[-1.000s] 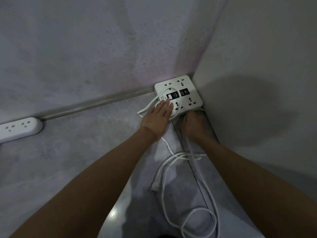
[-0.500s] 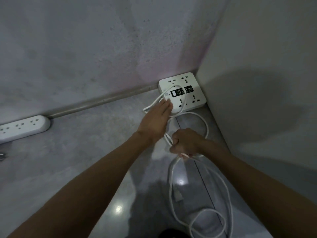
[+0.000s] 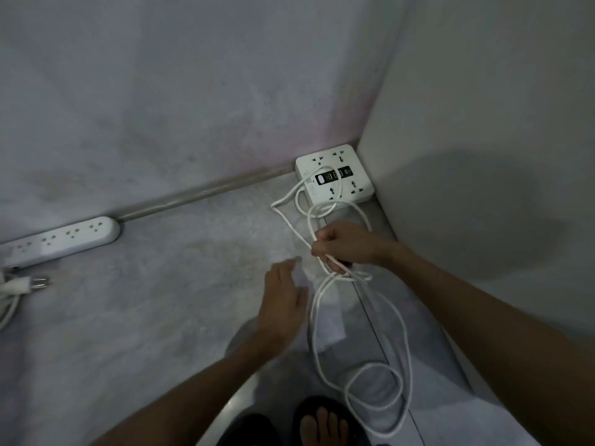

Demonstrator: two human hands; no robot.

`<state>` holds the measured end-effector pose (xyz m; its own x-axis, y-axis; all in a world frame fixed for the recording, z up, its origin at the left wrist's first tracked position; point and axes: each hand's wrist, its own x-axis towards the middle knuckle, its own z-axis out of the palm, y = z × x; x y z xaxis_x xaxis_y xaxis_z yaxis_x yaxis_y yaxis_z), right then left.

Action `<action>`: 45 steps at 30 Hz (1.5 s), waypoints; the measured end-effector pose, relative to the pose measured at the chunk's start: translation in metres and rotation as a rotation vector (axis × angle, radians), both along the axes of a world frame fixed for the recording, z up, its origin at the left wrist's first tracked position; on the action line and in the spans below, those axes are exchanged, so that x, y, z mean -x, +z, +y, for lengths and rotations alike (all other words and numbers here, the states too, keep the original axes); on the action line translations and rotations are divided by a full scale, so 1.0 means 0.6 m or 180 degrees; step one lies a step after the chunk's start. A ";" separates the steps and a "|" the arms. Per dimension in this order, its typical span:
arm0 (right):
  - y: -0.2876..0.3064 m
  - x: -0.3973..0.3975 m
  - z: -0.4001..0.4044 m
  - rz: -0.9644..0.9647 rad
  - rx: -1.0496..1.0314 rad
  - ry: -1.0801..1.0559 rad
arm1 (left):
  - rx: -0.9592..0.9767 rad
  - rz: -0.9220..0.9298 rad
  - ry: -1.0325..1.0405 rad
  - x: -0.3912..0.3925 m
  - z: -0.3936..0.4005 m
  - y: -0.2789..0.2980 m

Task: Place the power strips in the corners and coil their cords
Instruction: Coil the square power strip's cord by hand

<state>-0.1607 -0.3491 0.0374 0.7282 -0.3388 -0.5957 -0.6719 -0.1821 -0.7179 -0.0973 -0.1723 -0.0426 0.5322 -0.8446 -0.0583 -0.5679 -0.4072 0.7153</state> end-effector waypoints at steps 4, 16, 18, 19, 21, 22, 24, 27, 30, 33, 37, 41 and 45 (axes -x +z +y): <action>0.094 -0.030 0.007 0.0554 -0.0244 0.0888 | 0.0072 0.0142 -0.0045 -0.056 -0.028 0.076; 0.400 -0.066 0.077 0.0951 0.0535 0.1512 | 0.0409 -0.0123 -0.0727 -0.180 0.007 0.363; 0.422 -0.064 0.084 0.0568 0.0661 0.1268 | 0.0285 -0.0364 -0.1039 -0.180 0.012 0.409; 0.429 -0.062 0.086 0.0392 0.0660 0.1122 | 0.0144 -0.0400 -0.1099 -0.181 0.012 0.428; 0.442 -0.058 0.088 0.0120 0.0674 0.0796 | -0.0083 -0.0334 -0.1051 -0.187 0.013 0.453; 0.448 -0.055 0.087 0.0030 0.0718 0.0638 | -0.0159 -0.0231 -0.0981 -0.192 0.016 0.462; 0.454 -0.045 0.080 -0.0163 0.0751 0.0232 | -0.0303 0.0008 -0.0873 -0.198 0.035 0.472; 0.446 -0.029 0.066 -0.0469 0.0574 -0.0707 | -0.0473 0.0451 -0.0712 -0.211 0.072 0.467; 0.426 -0.012 0.058 -0.0696 0.0393 -0.1555 | -0.0389 0.0688 -0.0549 -0.217 0.107 0.457; 0.407 -0.014 0.054 -0.0519 0.0942 -0.1372 | -0.0003 0.0525 -0.0291 -0.211 0.120 0.463; 0.407 -0.042 0.078 -0.0090 0.2606 -0.0018 | 0.0307 0.0345 -0.0140 -0.185 0.097 0.487; 0.409 -0.071 0.117 -0.0539 0.3449 0.0777 | 0.0328 0.0312 -0.0116 -0.175 0.080 0.500; 0.427 -0.066 0.105 -0.0907 0.2574 -0.0040 | 0.0593 0.1186 0.0126 -0.179 0.078 0.523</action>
